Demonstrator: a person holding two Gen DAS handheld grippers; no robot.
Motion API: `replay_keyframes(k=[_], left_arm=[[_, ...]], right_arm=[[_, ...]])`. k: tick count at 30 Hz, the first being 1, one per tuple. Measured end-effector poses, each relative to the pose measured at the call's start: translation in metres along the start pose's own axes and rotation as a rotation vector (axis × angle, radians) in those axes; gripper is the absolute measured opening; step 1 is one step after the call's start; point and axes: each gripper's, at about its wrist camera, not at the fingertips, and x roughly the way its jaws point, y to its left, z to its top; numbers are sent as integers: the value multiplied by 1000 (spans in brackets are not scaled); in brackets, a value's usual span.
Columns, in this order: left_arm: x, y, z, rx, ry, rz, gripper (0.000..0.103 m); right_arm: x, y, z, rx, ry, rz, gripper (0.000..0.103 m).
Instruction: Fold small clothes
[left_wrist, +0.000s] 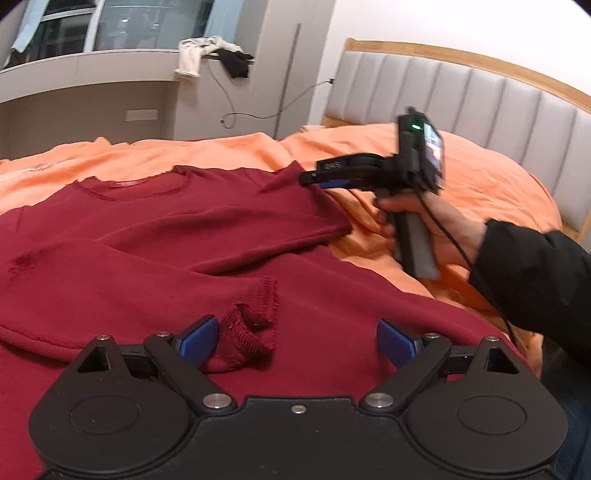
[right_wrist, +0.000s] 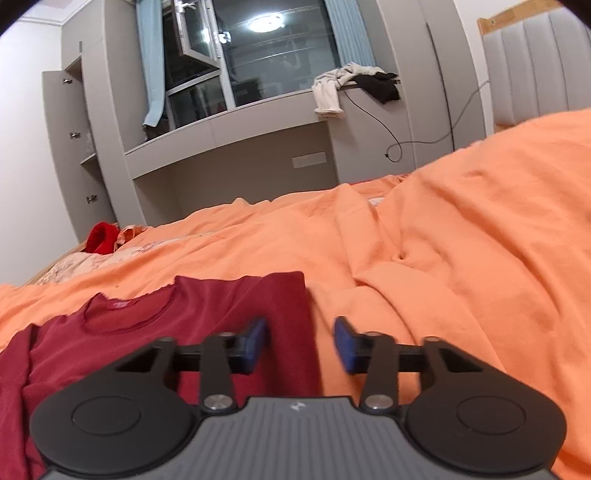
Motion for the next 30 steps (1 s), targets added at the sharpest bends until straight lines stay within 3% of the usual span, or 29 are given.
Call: replay_keyframes(k=[1,2,8,10,13,19,24,30], left_arm=[[1,-2,-1,12,5,-5,93],[1,-4,-2,22,9,-7,94],[-2,-7,-3,30,-3,0,94],[-9,-7,-2,25,-28,0,94],[-26,-12,5,48,-98,31,97],[-75,-22,19,59,-225,171,102],[-127,-19,26,48,-256,328,102],[-178,-30,13,133,-220,510,102]], right_arm=[[3,-2,0,12,9,4,19],[6,-3,1,22,17,-1,15],[11,-2,-4,33,35,-28,16],[6,-3,-3,48,40,-21,27],[-12,1,-1,28,42,13,52],[-82,27,-2,-73,-12,88,88],[-142,46,-6,-121,-9,186,102],[-218,79,-29,-349,22,251,103]])
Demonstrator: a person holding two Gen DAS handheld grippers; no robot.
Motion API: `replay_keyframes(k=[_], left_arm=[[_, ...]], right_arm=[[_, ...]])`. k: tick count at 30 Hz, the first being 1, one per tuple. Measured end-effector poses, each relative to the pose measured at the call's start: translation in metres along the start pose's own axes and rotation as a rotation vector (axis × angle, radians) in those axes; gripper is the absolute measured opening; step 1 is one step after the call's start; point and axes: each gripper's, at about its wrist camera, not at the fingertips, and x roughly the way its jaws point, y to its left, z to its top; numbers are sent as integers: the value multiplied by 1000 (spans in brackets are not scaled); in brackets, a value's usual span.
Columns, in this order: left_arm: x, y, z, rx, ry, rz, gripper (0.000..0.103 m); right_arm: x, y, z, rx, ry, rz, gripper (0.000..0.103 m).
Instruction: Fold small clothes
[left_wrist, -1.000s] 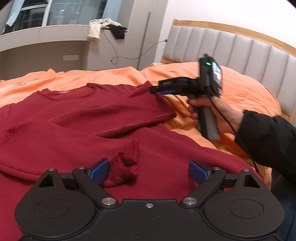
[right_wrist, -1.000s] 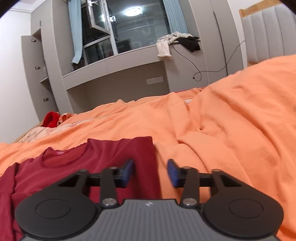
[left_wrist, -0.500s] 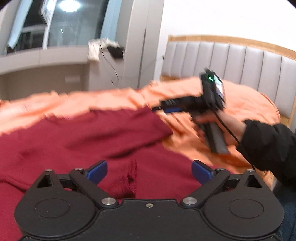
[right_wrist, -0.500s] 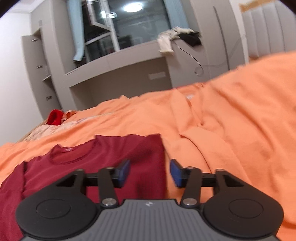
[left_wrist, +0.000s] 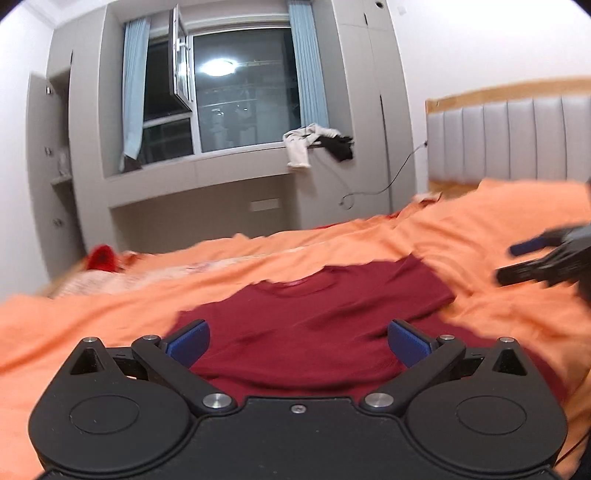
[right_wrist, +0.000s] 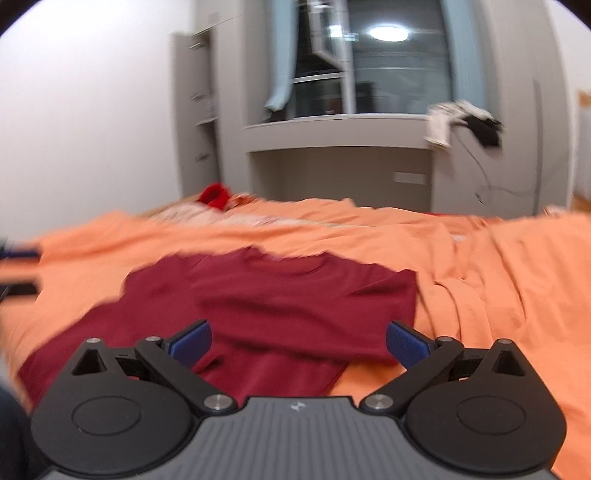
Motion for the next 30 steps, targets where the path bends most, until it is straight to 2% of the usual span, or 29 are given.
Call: replay_keyframes(k=[4,7,10,12,16,18,25,27,30], left_arm=[[-24,-2,-17,42,47,35,102],[-37,-5,-35,42,86,17,102],[-43,-13,-56,46,133,-11,102],[-45,-20,-69,44,160,-31,102],[-45,-29,-87,28,194,-52,102],[-45,-31,-92,15,203,-59,102],[-46,-36,-96,27,214,-60,102],[-47,-37,-96,33,217,-58,102],[-47,-38,-96,38,223,-53,102]], right_arm=[[-37,43,-20,-162,22,30,103],[-53,77,-44,-287,45,44,103],[-54,108,-71,-469,124,81,103],[-53,126,-89,-581,162,74,103],[-51,157,-119,-777,166,19,103],[-44,168,-131,-865,168,-36,103],[-14,184,-164,-1051,139,-216,102],[-13,189,-173,-1113,103,-242,99],[-17,192,-183,-1177,40,-250,81]])
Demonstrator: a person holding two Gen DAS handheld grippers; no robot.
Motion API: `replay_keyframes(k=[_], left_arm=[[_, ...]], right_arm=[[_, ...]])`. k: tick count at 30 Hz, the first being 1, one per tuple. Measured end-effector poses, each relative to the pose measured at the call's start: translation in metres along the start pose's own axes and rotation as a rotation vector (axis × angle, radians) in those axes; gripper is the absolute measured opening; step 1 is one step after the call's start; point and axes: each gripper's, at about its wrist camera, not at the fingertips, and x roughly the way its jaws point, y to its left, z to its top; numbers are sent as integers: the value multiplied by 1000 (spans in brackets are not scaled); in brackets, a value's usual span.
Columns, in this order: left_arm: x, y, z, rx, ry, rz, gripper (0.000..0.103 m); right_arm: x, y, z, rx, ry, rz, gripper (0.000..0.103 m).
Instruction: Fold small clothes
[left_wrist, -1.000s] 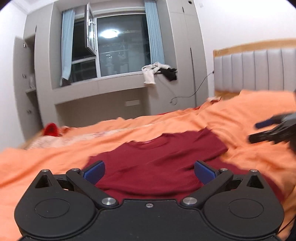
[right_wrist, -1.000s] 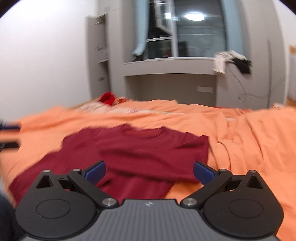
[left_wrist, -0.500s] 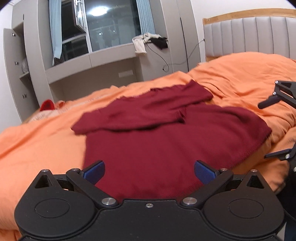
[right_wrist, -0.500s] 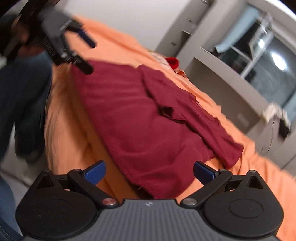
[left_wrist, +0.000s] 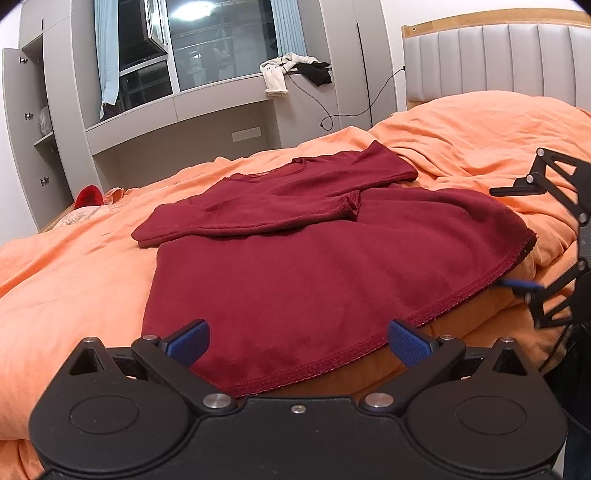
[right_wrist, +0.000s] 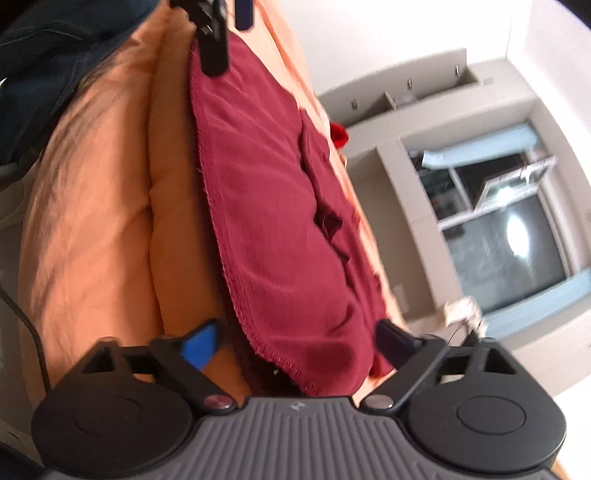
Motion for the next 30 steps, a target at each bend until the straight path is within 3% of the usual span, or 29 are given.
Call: replay_keyframes(k=[2,4,10,13,14,15,16,20,23,30], left_arm=[[1,0,1,3,4,3,102],[1,0,1,8,5,7,102],[0,-3,0,29,7,16,102],[2,-6,0,40,11,13,102],[2,-9,0,48,9,13,102],[2,-11,0,58,7,12,102],[3,-14,0,70,3,8,102],[8,-28,1,119,2,-1,102],[16,-42,2,147,-6,3,102],[41,-61,14,183,2,162,100]], right_arm=[[-4,7,1,-31,-33,-51,62],[-5,13,-1,-70,-58,-102,52],[-4,31,-2,-153,-35,-56,53],[7,43,-5,-237,-19,-99,52],[10,45,-5,-244,-22,-115,42],[12,44,-4,-228,-23,-127,32],[14,41,-4,-203,-21,-136,11],[12,15,3,-76,-39,-140,11],[5,-13,11,66,-39,-81,10],[1,-71,17,363,-70,8,8]])
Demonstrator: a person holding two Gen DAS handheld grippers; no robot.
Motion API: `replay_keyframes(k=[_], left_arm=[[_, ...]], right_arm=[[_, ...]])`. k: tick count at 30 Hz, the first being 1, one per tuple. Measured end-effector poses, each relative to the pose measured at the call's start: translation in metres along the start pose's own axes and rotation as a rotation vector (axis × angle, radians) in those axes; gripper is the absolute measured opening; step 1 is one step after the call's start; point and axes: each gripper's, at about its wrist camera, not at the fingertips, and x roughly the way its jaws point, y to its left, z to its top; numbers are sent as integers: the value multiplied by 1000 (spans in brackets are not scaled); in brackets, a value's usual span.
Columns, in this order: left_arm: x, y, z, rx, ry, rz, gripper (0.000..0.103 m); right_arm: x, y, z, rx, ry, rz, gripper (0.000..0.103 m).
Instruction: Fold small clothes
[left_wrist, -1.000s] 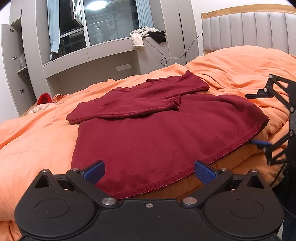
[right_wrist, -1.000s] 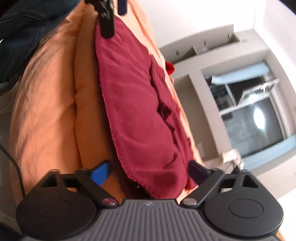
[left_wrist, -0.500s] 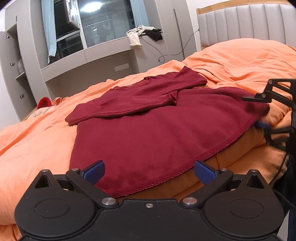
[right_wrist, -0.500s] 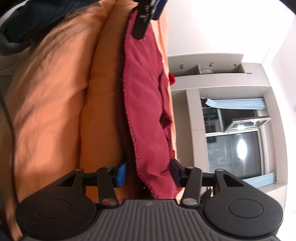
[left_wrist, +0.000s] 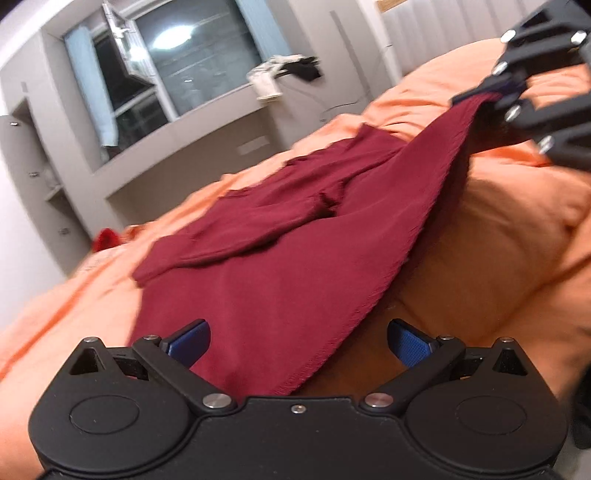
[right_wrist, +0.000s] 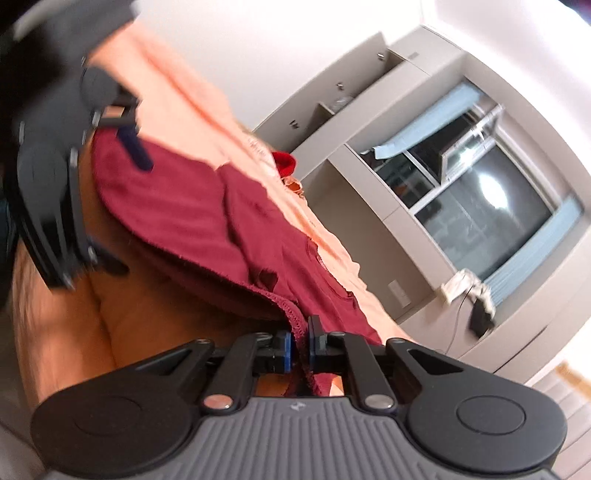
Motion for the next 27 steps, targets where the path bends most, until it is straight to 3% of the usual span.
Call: replay_keyframes(k=[4,10,17,19,21,23,27], left_arm=[[4,15,1,-61,24,24,91],[-1,41,-9,-101,85,85,64],[-22,73,-27,-137,110,160,40],[-28,80,-31,-143,110,179,39],[-32,87,-35,-155,104,187,35],[-34,96,-37,-176,102,188,24],[-37,104,-38,-183,85,166,17]], right_arm=[[-6,-17,2,46,-23,-25,8],[-19,-31,1,109,-45,-49,8],[-25,-36,-3,144,-57,-67,8],[-25,-38,-4,155,-56,-72,8],[-26,-39,-6,174,-53,-77,8],[-26,-36,-8,187,-46,-73,8],[-27,-27,-13,169,-30,-64,8]])
